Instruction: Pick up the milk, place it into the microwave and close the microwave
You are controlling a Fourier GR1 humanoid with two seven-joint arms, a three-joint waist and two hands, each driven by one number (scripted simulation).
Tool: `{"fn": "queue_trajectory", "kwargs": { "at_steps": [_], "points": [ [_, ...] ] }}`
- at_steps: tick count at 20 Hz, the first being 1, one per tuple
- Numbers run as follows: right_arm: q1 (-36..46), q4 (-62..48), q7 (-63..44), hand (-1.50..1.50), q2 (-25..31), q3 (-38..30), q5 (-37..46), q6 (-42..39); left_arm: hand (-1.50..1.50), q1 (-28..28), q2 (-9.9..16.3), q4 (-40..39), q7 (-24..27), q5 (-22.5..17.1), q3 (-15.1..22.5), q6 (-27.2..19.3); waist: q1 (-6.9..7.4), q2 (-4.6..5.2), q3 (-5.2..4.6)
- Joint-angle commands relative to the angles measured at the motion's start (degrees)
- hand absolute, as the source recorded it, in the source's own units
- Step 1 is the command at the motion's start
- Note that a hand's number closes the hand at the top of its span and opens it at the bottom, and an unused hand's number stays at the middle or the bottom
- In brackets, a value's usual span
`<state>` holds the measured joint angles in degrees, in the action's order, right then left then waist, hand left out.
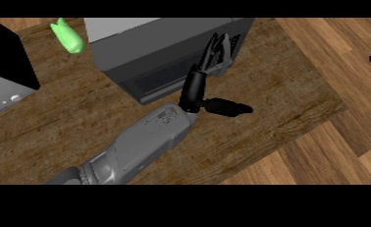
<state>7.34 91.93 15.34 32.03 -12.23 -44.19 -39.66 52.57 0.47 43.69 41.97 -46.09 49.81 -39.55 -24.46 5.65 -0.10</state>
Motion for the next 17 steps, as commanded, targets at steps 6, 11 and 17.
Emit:
{"fn": "queue_trajectory", "kwargs": {
  "at_steps": [6,11,17],
  "points": [
    [0.4,0.0,-1.1,-1.5,0.9,-0.2,-2.0,0.0,-1.5,4.6,0.7,-8.6,-5.5,-0.6,0.8,-0.1,0.63,0.14,0.65],
    [0.0,0.2,-1.7,-1.5,1.6,-0.6,-2.2,0.2,-1.5,5.3,4.9,-13.1,-7.2,1.8,2.1,-5.0,2.73,-0.52,0.94],
    [-0.6,0.3,-1.9,-1.5,2.3,-1.7,-3.0,0.7,-1.5,6.7,4.0,-14.9,-9.5,1.7,2.9,-5.4,3.76,-0.64,0.85]
  ]
}}
